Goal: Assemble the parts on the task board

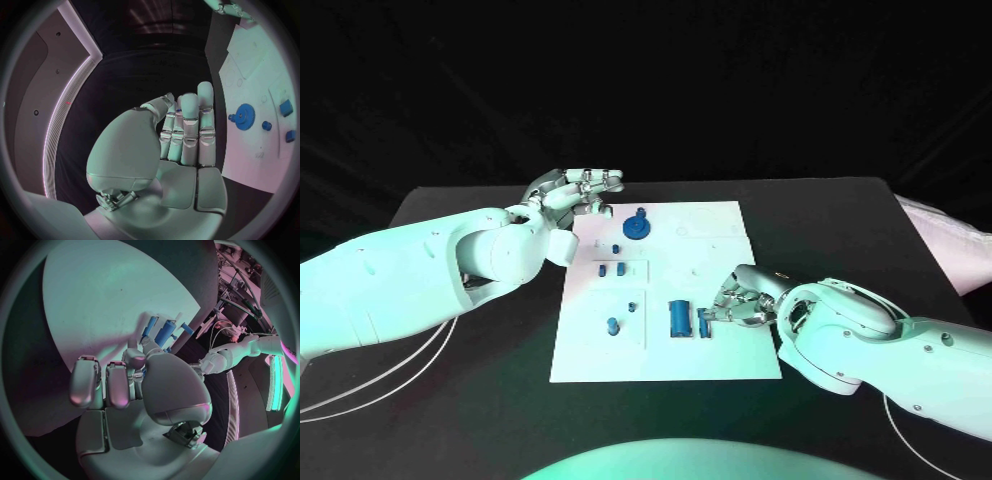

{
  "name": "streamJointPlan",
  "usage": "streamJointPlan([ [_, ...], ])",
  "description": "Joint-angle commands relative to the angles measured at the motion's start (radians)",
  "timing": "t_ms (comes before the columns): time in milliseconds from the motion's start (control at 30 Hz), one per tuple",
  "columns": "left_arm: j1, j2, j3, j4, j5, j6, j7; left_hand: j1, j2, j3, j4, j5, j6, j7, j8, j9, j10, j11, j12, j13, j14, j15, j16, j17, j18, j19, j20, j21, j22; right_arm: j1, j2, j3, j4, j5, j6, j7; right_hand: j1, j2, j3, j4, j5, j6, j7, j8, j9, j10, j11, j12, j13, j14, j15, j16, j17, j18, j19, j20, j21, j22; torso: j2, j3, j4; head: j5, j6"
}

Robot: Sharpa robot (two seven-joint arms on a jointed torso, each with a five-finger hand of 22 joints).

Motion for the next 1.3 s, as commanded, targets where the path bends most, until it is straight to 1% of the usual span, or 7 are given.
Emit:
streamJointPlan([
  [33,0.0,0.002,0.0,-0.001,-0.004,0.019,0.004,-0.002,0.008,-0.005,0.001,0.004,-0.004,0.004,0.006,-0.002,-0.007,0.002,0.006,0.001,-0.008,-0.002,-0.004,-0.001,0.012,-0.001,0.001,-0.005,-0.002,0.001,-0.013,0.002,0.006,0.03,-0.047,0.069,-0.025,-0.005,-0.012,0.009,0.025,-0.007,0.006,-0.007,-0.001,-0.005,0.003,-0.015,-0.009,0.048,-0.002,-0.008,-0.008,-0.009,-0.004,0.003,-0.004,-0.008,-0.002,-0.0007,0.0009,0.001,0.007],
  [333,-0.011,0.011,0.0,-0.029,-0.003,0.031,0.025,-0.016,0.004,-0.018,0.007,0.004,-0.009,0.006,0.007,-0.003,-0.021,0.004,0.012,0.0,-0.045,0.004,-0.036,-0.037,0.011,-0.019,0.004,-0.024,-0.012,0.08,-0.044,0.007,-0.064,0.507,-0.082,0.469,0.008,-0.008,-0.021,-0.007,0.092,-0.081,0.04,-0.054,-0.019,-0.153,0.03,-0.36,-0.236,-0.001,0.02,-0.162,-0.198,0.028,-0.109,0.02,-0.116,-0.213,-0.028,-0.0096,-0.0033,-0.004,0.041],
  [633,-0.031,0.044,0.0,-0.113,0.017,0.031,0.058,-0.025,0.002,-0.036,0.022,0.004,-0.039,0.02,0.0,-0.007,-0.056,0.032,-0.012,-0.029,-0.237,0.051,-0.377,-0.206,0.005,-0.215,0.045,-0.235,-0.151,0.141,0.02,0.008,-0.308,0.983,0.007,0.794,0.108,-0.01,0.046,-0.067,0.014,-0.173,0.116,-0.097,-0.06,-0.291,0.112,-0.696,-0.61,-0.227,0.102,-0.86,-0.758,0.088,-0.347,0.094,-0.629,-0.734,-0.074,-0.0283,-0.0048,-0.015,0.093],
  [1033,-0.044,0.105,0.0,-0.247,0.043,-0.035,0.119,-0.014,0.005,-0.043,0.026,0.006,-0.062,0.014,-0.047,-0.009,-0.072,0.074,-0.155,-0.038,-0.282,0.135,-0.803,-0.417,0.014,-0.374,0.151,-0.511,-0.44,0.151,0.153,0.023,-0.599,1.234,0.116,0.938,0.09,-0.018,0.187,-0.163,-0.01,-0.191,0.119,-0.098,-0.164,-0.272,0.152,-0.824,-0.984,-0.323,0.177,-1.261,-1.049,0.089,-0.365,0.169,-1.021,-0.991,-0.107,-0.029,-0.0032,-0.011,0.147],
  [1233,-0.045,0.123,0.0,-0.262,0.046,-0.046,0.131,-0.016,0.01,-0.051,0.028,0.006,-0.062,0.014,-0.051,-0.009,-0.076,0.078,-0.163,-0.038,-0.274,0.139,-0.835,-0.435,0.014,-0.384,0.157,-0.521,-0.474,0.152,0.172,0.026,-0.64,1.249,0.127,0.951,0.062,-0.014,0.203,-0.189,-0.008,-0.185,0.124,-0.098,-0.189,-0.266,0.153,-0.825,-1.039,-0.301,0.176,-1.289,-1.096,0.085,-0.33,0.172,-1.071,-1.027,-0.109,-0.0266,0.0038,-0.011,0.157],
  [1267,-0.044,0.117,-0.001,-0.258,0.032,-0.025,0.087,-0.428,0.034,-0.162,-0.012,-0.096,-0.366,-0.036,-0.119,-0.075,-0.397,0.027,-0.227,-0.1,-0.571,0.092,-0.879,-0.468,-0.051,-0.63,0.076,-0.585,-0.586,0.151,0.166,0.025,-0.631,1.188,0.075,0.894,-0.34,0.005,0.13,-0.159,-0.046,-0.478,0.066,-0.161,-0.231,-0.604,0.112,-0.894,-1.127,-0.654,0.079,-1.356,-1.139,0.02,-0.645,0.114,-1.16,-1.123,-0.104,-0.0285,-0.0008,-0.013,0.151],
  [1300,-0.045,0.116,0.0,-0.256,0.032,-0.027,0.088,-0.439,0.108,-0.168,-0.012,-0.096,-0.374,-0.039,-0.119,-0.075,-0.406,0.027,-0.227,-0.1,-0.578,0.093,-0.882,-0.47,-0.051,-0.639,0.075,-0.585,-0.592,0.151,0.166,0.025,-0.629,1.188,0.073,0.894,-0.361,0.005,0.13,-0.159,-0.047,-0.489,0.066,-0.161,-0.235,-0.613,0.111,-0.894,-1.127,-0.663,0.079,-1.356,-1.145,0.019,-0.65,0.111,-1.168,-1.123,-0.105,-0.0283,0.0,-0.013,0.152],
])
